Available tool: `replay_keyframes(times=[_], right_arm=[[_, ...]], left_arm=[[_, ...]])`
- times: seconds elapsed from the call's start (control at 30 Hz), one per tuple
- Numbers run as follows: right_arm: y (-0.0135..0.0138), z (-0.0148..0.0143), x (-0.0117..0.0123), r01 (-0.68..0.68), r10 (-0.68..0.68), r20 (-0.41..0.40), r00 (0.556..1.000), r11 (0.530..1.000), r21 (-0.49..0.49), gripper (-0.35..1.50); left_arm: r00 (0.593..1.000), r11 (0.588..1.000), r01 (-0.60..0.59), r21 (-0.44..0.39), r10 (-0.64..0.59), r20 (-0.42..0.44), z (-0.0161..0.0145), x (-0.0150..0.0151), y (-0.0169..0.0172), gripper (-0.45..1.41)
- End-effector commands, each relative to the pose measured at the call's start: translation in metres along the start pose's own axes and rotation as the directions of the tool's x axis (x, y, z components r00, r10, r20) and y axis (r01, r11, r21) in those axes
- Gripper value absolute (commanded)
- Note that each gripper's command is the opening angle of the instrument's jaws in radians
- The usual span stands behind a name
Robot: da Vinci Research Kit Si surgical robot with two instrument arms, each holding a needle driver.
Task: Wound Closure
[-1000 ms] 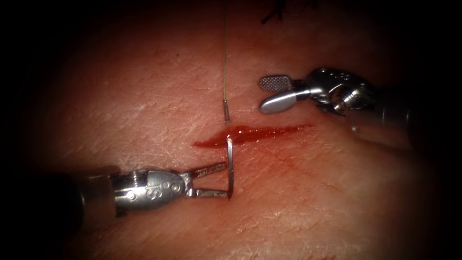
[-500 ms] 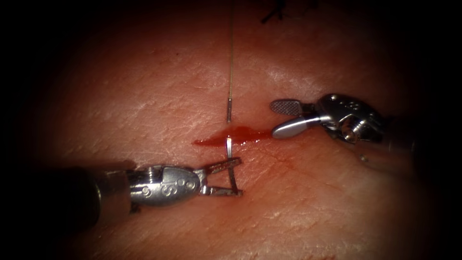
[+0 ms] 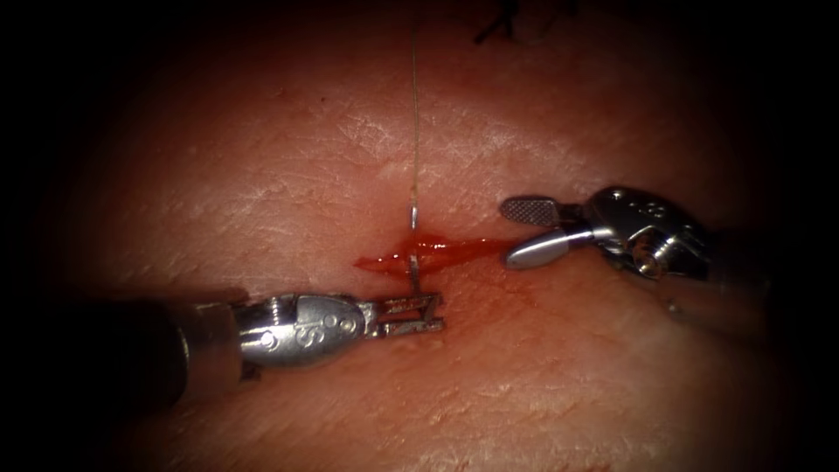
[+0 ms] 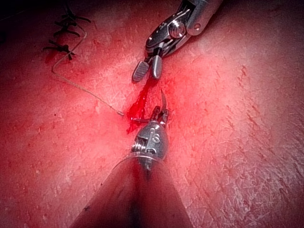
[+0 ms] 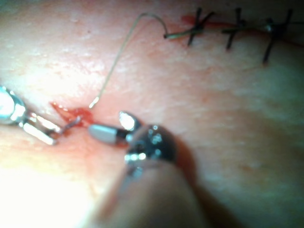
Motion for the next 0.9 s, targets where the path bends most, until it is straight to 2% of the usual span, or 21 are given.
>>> replay_keyframes(times=[0.03, 0.5, 0.67, 0.77, 0.9], right_arm=[[0.0001, 0.0006, 0.0004, -0.003, 0.003, -0.001, 1.000, 1.000, 0.004, 1.29], [-0.0031, -0.0004, 0.0016, -0.026, 0.026, 0.002, 1.000, 1.000, 0.013, 1.30], [-0.0040, -0.0005, 0.0018, -0.032, 0.032, 0.003, 0.999, 0.999, 0.014, 1.25], [-0.0045, -0.0005, 0.0017, -0.033, 0.033, -0.002, 0.999, 0.999, 0.019, 1.24], [-0.0048, -0.0006, 0.0017, -0.006, 0.007, -0.016, 1.000, 0.999, 0.051, 1.20]], left_arm=[[1.000, 1.000, 0.024, -0.021, -0.024, -0.010, 0.0007, 0.0004, 0.0004, -0.45], [0.996, 0.995, 0.062, -0.081, -0.066, -0.055, -0.0007, 0.0056, 0.0024, -0.45], [0.998, 0.999, -0.050, -0.020, 0.049, -0.046, -0.0021, 0.0082, 0.0010, -0.45], [0.991, 0.991, -0.120, 0.061, 0.123, -0.050, -0.0042, 0.0105, -0.0014, -0.45], [0.987, 0.982, -0.151, 0.111, 0.157, -0.044, -0.0059, 0.0117, -0.0040, -0.45]])
